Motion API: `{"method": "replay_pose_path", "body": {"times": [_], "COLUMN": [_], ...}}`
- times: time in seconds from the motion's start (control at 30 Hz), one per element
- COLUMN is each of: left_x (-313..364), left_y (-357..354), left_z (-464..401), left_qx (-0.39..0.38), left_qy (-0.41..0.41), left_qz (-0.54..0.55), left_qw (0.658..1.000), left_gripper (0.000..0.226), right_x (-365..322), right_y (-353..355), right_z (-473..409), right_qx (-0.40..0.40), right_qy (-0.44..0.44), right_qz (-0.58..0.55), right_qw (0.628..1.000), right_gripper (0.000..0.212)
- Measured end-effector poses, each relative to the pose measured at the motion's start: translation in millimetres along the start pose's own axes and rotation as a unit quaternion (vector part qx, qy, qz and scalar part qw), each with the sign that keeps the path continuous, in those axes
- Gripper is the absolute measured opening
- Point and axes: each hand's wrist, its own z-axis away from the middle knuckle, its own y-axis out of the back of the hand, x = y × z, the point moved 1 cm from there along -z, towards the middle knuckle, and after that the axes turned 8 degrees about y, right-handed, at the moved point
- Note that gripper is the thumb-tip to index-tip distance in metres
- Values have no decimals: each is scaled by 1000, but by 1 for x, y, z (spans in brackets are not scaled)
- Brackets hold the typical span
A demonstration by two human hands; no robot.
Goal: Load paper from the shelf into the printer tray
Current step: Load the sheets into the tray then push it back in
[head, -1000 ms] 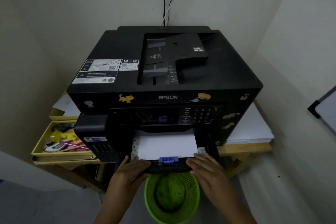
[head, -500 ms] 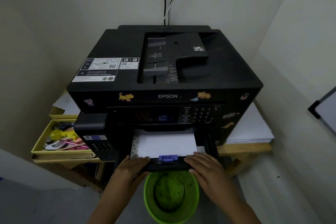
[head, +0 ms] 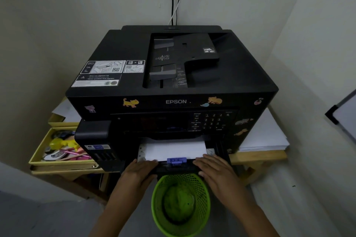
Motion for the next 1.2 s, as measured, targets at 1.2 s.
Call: {"method": "replay_pose_path", "body": {"times": [1.2], "left_x": [20], "left_y": [4], "left_z": [-18], "left_qx": [179], "left_qy": [-11], "left_qz": [-101], "left_qw": [979], "left_gripper": [54], "right_x": [8], "right_y": [30], "right_z": [-23], "right_qx": [98], "right_qy": [-62], "right_qz": [106], "right_qw": [988], "right_gripper": [62]}}
